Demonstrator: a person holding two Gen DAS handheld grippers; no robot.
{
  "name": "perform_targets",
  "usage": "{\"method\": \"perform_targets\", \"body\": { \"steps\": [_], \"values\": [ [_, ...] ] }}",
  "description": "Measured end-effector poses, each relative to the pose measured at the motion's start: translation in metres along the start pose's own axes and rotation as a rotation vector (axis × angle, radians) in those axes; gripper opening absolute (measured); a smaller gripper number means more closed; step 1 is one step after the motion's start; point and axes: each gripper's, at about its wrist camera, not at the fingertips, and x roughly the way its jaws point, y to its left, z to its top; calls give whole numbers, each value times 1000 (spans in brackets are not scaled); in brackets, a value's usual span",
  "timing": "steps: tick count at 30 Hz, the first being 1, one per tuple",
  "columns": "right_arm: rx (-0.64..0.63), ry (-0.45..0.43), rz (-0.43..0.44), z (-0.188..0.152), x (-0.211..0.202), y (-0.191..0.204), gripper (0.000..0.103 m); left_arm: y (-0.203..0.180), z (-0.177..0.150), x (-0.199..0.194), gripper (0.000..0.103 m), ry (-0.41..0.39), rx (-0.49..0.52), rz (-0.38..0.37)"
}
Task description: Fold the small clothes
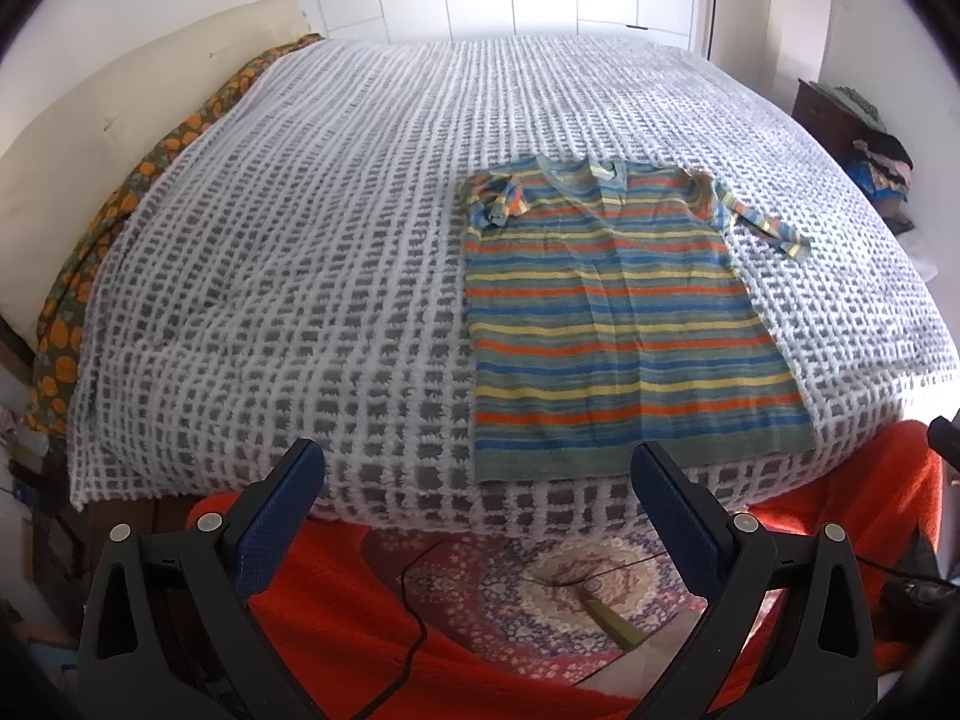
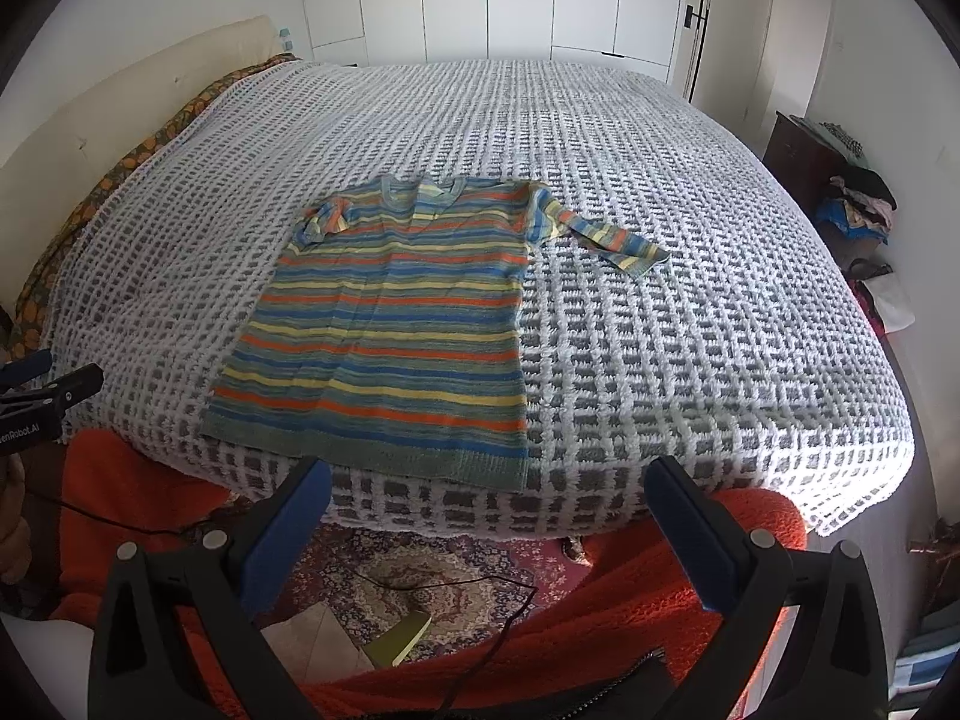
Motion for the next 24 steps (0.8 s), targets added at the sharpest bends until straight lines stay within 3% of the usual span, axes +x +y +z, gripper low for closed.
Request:
{"method": "perform_targets", "body": {
  "steps": [24],
  "values": [
    [0,-3,49,-7,2,5,103,-19,-5,-4,102,5,39,-53]
  ]
}}
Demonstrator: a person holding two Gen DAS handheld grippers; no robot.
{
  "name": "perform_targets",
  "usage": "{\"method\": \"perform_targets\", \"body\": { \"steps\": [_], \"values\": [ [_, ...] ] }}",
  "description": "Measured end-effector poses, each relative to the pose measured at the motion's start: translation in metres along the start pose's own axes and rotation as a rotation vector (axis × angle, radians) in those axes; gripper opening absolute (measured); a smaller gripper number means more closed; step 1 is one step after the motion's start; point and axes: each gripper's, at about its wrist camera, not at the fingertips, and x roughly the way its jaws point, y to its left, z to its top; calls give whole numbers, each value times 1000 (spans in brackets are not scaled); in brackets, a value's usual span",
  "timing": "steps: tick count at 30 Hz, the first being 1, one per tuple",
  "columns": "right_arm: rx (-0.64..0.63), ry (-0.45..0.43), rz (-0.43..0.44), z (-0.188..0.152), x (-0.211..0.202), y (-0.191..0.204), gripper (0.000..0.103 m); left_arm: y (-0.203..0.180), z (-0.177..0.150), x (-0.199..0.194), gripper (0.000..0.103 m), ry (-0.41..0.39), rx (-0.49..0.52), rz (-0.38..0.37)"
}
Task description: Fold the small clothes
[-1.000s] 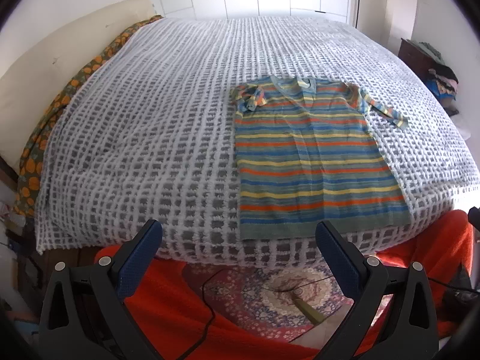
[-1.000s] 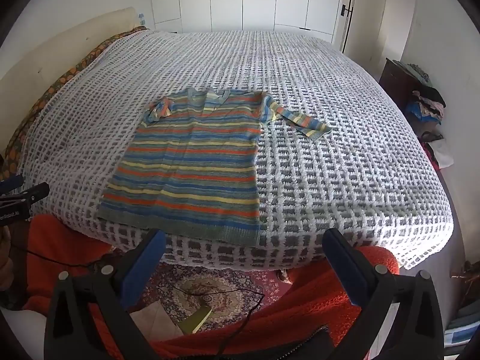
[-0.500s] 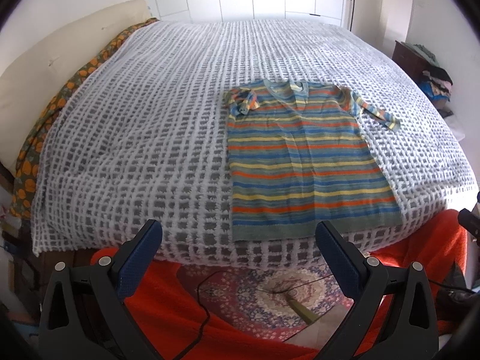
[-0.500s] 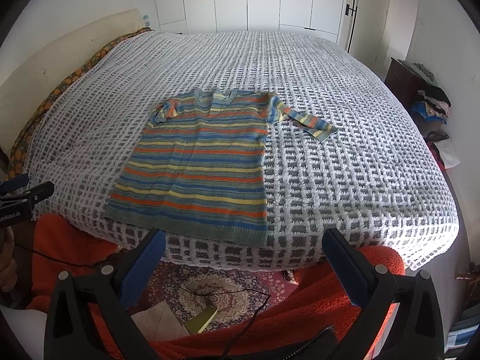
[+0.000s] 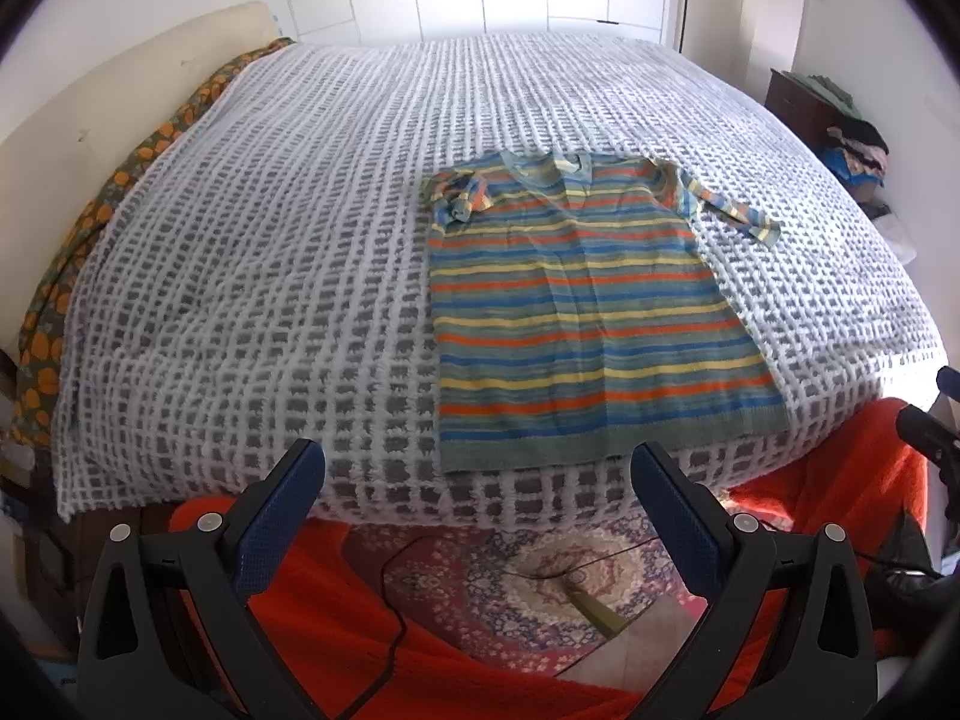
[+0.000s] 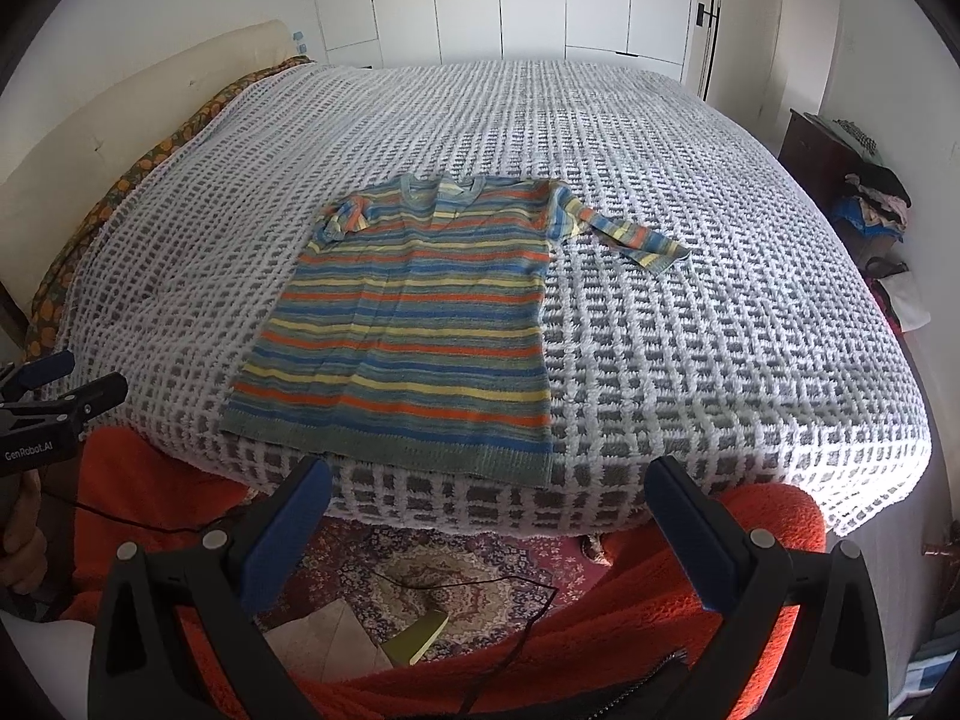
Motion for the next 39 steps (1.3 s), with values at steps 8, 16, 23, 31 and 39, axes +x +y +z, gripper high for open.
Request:
{"method": "perform_targets", "body": {
  "steps": [8,16,23,31,39],
  "values": [
    [-8,-4,7,2,2,3,103,-2,1,1,102,-14,13,0],
    [-20,-20,15,5,2,8,103,-3,5,3,102,-23,13,-8],
    [-29,-21,23,6,1,11,103,-5,6,3,102,-24,10,-10],
    [-36,-27,14,5,-1,14,103,-1,3,4,102,-19,1,-18],
    [-40,-26,12,6,-1,15,103,0,1,4,102,-22,-1,-17]
  ]
}}
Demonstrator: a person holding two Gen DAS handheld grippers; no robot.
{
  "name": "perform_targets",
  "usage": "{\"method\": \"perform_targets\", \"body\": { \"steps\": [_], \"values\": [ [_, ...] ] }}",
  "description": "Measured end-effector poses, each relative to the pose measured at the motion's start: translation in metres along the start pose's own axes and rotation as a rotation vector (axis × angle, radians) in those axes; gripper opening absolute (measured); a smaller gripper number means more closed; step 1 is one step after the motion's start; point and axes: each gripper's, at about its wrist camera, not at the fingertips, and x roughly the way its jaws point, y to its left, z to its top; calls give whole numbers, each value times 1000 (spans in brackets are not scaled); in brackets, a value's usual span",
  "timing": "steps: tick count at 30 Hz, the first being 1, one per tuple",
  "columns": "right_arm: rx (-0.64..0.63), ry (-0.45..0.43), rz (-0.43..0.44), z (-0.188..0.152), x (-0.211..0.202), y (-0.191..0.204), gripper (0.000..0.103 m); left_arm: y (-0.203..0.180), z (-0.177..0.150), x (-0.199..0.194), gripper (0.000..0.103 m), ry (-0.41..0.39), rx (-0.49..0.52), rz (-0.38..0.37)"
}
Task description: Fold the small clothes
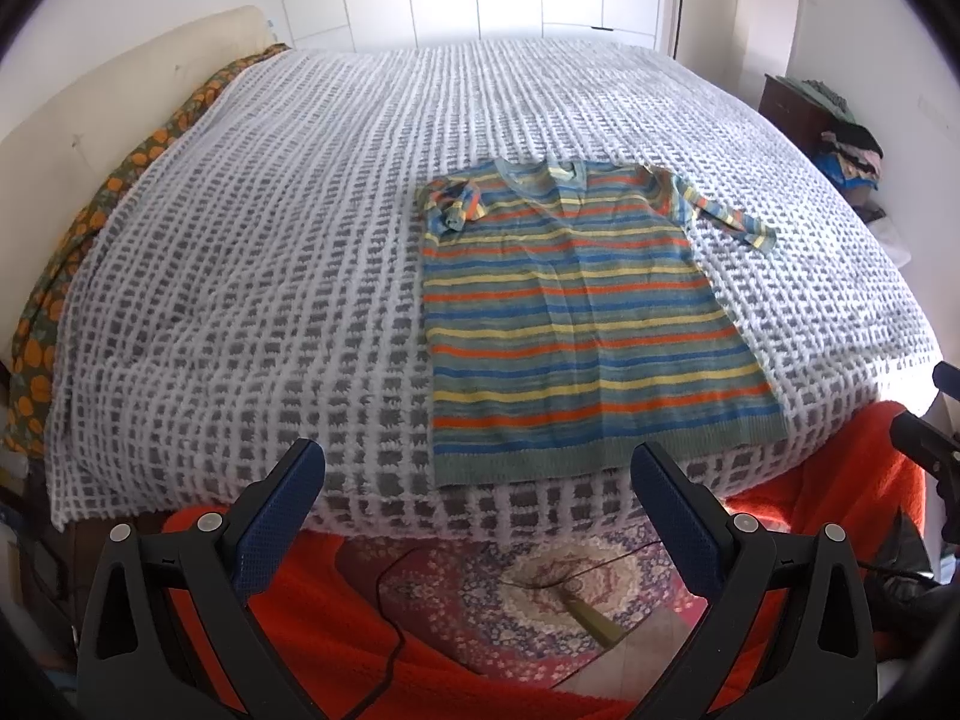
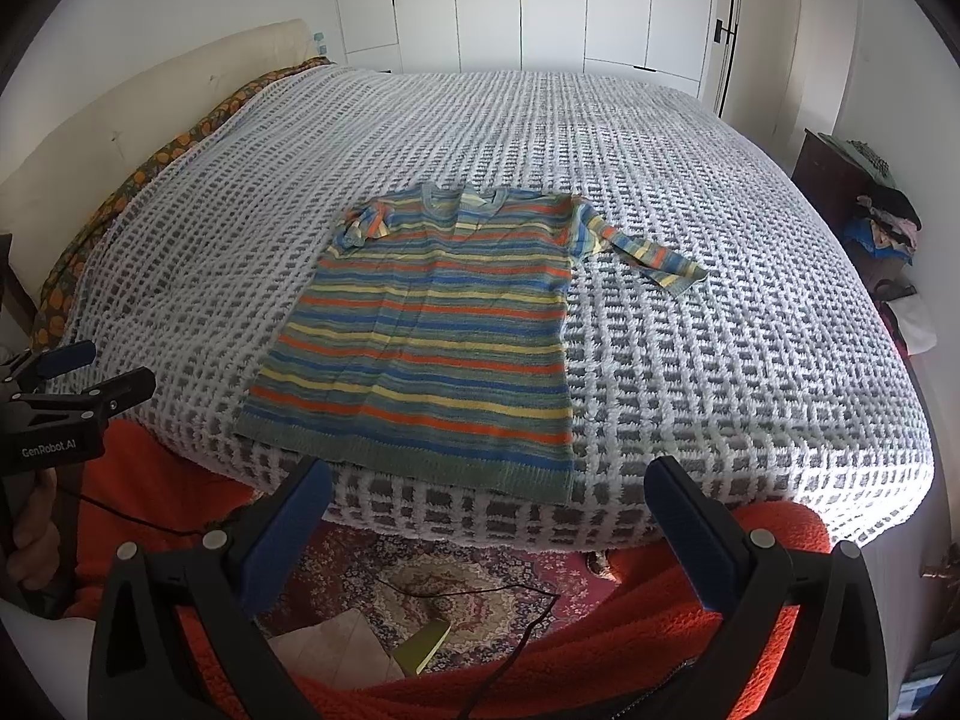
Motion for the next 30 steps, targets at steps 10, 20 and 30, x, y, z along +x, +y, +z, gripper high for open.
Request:
{"method": "perform_targets", "body": {
  "steps": [10,20,30],
  "values": [
    [1,2,-2,-1,0,-1,103,2,2,3,102,6,2,-2],
    [-9,4,-30,4,3,-1,103,5,6,6,102,19,-17,-6],
    [-14,-8,-114,13,3,-10,103,2,9,6,102,20,-8,3]
  ]
}}
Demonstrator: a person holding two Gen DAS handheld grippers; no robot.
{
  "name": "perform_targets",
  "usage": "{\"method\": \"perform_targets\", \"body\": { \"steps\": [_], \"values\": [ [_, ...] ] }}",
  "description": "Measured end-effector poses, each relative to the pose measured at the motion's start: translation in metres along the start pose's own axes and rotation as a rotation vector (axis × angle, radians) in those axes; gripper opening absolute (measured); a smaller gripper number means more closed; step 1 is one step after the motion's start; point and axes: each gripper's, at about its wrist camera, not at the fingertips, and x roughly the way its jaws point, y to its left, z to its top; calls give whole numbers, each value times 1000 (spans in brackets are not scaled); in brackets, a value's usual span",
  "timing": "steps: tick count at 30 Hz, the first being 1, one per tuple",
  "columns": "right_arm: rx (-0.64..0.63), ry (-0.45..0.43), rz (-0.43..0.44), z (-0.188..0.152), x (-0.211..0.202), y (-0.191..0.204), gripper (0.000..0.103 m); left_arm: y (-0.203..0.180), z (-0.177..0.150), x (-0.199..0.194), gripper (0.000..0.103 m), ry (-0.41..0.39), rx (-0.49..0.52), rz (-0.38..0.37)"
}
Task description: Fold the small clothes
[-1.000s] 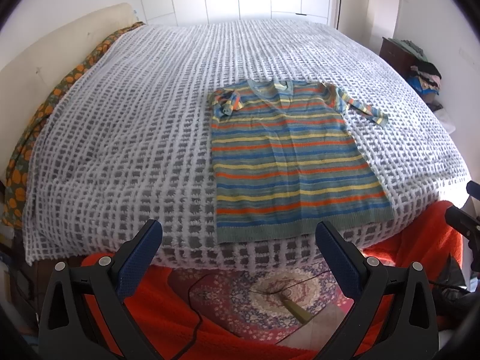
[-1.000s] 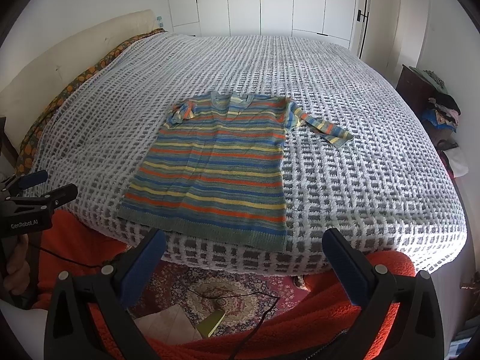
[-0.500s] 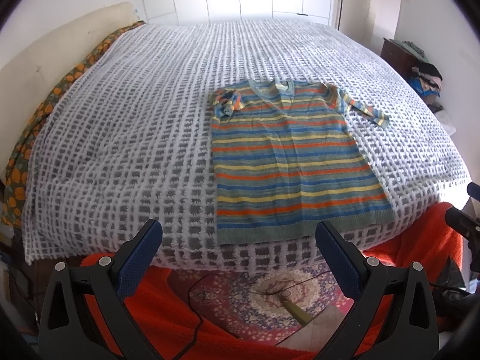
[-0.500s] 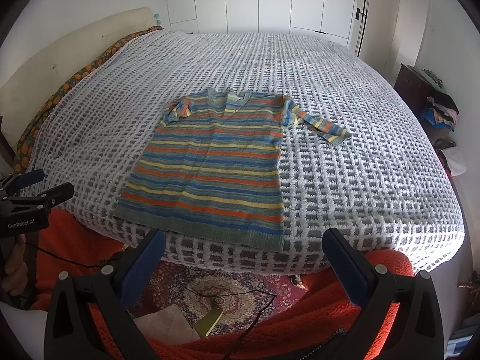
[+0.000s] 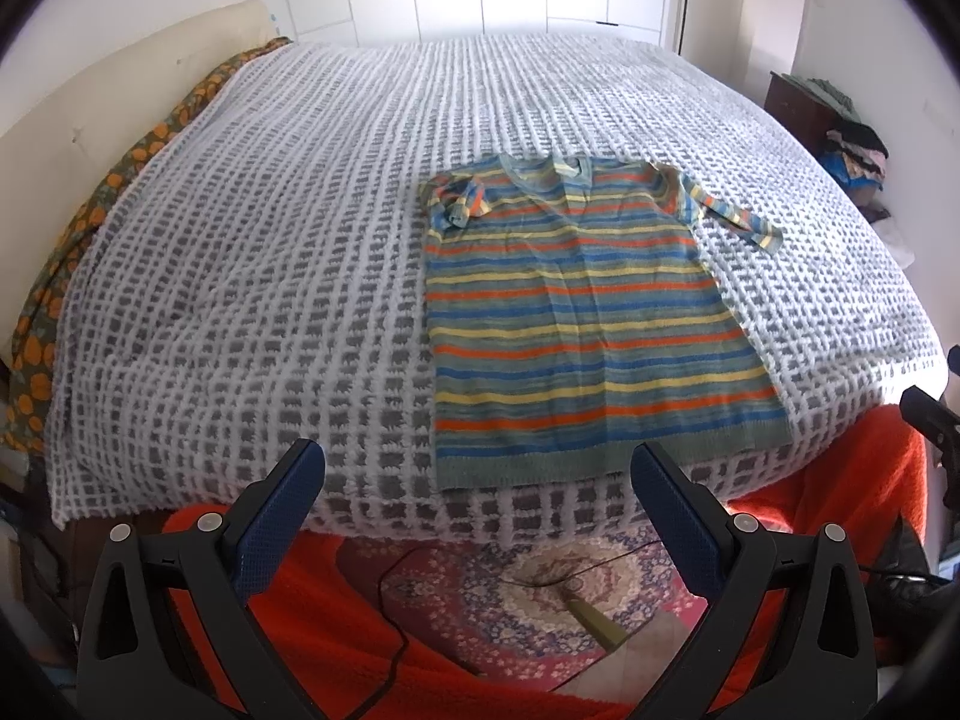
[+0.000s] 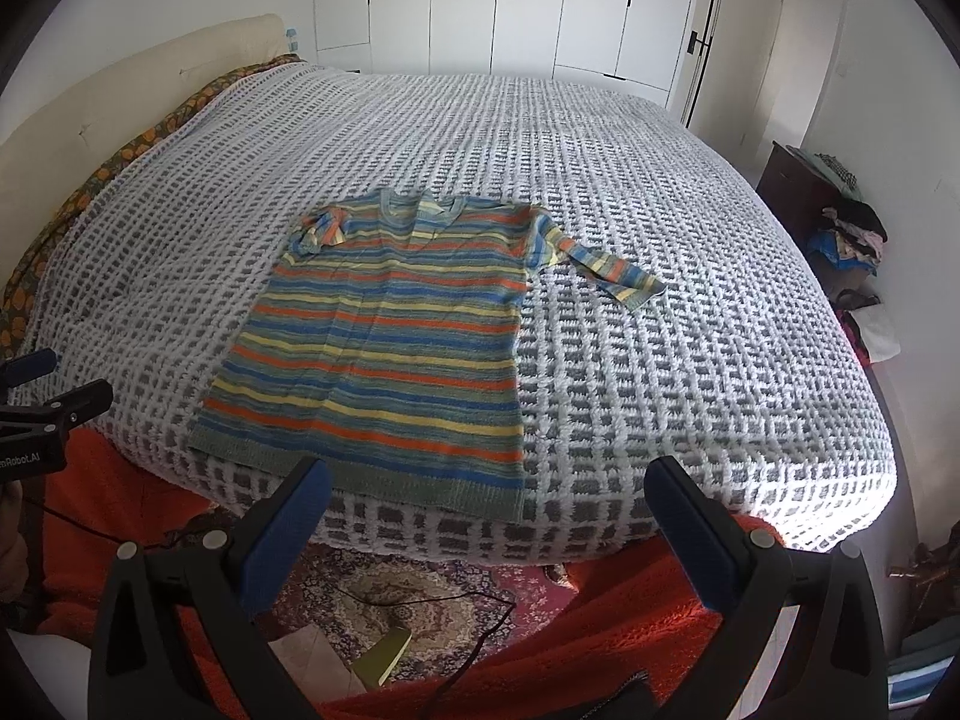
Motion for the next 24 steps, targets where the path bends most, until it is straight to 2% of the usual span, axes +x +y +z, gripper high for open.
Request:
{"method": "perform_targets", "body": {
  "steps": [10,18,21,24],
  "values": [
    [5,19,-12,-2,7,-5,103,-4,2,1,102,3,13,4],
    [-23,21,12,-1,12,4,103,-7,3,2,102,5,17,9],
    [-33,-45,56,6,8,-3,103,-5,5,6,102,16,12,12],
    [36,-160,168,30,21,-58,103,-3,5,9,102,27,7,9]
  ]
}}
